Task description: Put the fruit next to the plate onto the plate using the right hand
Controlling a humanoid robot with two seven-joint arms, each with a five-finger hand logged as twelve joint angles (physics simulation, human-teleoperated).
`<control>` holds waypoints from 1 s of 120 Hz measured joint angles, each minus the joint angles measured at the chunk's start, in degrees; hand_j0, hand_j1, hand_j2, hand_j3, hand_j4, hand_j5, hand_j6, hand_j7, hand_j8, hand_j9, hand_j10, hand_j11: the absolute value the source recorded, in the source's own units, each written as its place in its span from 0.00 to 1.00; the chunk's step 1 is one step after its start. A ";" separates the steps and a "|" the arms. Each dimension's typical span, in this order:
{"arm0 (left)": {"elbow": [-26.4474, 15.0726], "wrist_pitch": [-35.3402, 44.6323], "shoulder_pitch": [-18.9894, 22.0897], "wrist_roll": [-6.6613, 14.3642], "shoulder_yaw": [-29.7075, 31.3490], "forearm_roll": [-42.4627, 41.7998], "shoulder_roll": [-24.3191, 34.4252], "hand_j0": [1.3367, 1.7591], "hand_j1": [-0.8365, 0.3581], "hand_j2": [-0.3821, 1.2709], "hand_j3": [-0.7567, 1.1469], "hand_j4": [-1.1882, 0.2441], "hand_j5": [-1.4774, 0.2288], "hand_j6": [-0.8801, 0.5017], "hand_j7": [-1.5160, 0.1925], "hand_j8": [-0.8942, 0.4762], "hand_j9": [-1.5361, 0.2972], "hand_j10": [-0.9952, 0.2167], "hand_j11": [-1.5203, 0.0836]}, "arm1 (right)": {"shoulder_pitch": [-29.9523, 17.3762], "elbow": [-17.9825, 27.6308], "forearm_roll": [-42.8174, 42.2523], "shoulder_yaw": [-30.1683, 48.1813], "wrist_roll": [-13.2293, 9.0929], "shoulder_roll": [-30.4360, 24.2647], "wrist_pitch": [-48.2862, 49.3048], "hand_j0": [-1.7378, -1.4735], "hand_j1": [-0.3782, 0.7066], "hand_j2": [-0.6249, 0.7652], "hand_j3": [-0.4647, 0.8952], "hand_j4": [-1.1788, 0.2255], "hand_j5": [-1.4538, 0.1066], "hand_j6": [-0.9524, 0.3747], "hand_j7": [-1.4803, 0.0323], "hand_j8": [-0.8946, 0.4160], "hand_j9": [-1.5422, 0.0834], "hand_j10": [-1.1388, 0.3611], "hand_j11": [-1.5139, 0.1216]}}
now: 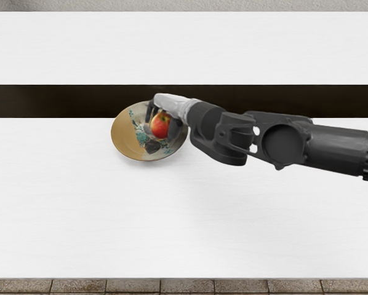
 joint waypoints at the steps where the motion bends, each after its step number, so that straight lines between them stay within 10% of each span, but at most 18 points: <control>1: 0.00 0.00 0.00 0.00 0.00 0.00 0.00 0.76 0.99 0.23 0.40 0.83 0.87 0.64 0.89 0.65 0.84 0.82 0.95 | -0.02 -0.02 0.12 0.17 0.00 -0.04 0.08 0.32 0.40 0.44 0.34 0.52 0.55 0.49 0.59 0.46 0.57 0.47 0.55; 19: 0.00 0.00 0.00 0.00 0.00 -0.02 0.00 0.76 0.99 0.23 0.40 0.83 0.87 0.64 0.89 0.65 0.84 0.82 0.95 | -0.29 0.60 1.58 5.19 -0.10 -1.51 4.31 0.31 0.22 0.44 0.34 0.67 0.73 0.59 0.78 0.56 0.76 0.61 0.73; 40: 0.00 0.00 0.00 0.00 0.00 -0.01 0.00 0.76 0.99 0.23 0.40 0.83 0.87 0.64 0.89 0.65 0.84 0.82 0.95 | -1.99 9.81 4.42 16.23 -0.19 -15.44 16.18 0.31 0.13 0.44 0.34 0.75 0.83 0.65 0.88 0.62 0.85 0.68 0.83; 69: 0.00 0.00 0.00 0.00 0.00 0.00 0.00 0.76 0.99 0.23 0.40 0.83 0.87 0.64 0.89 0.65 0.84 0.82 0.95 | -14.17 15.12 18.67 35.16 -0.17 -30.99 39.62 0.30 0.08 0.45 0.34 0.80 0.88 0.68 0.93 0.64 0.90 0.72 0.88; 120: 0.00 0.00 -0.16 0.00 -0.01 0.00 0.00 0.76 0.99 0.23 0.40 0.83 0.87 0.64 0.89 0.65 0.84 0.82 0.95 | -27.41 14.72 40.30 40.98 -0.35 -48.92 44.07 0.30 0.06 0.45 0.34 0.81 0.90 0.69 0.95 0.66 0.92 0.74 0.90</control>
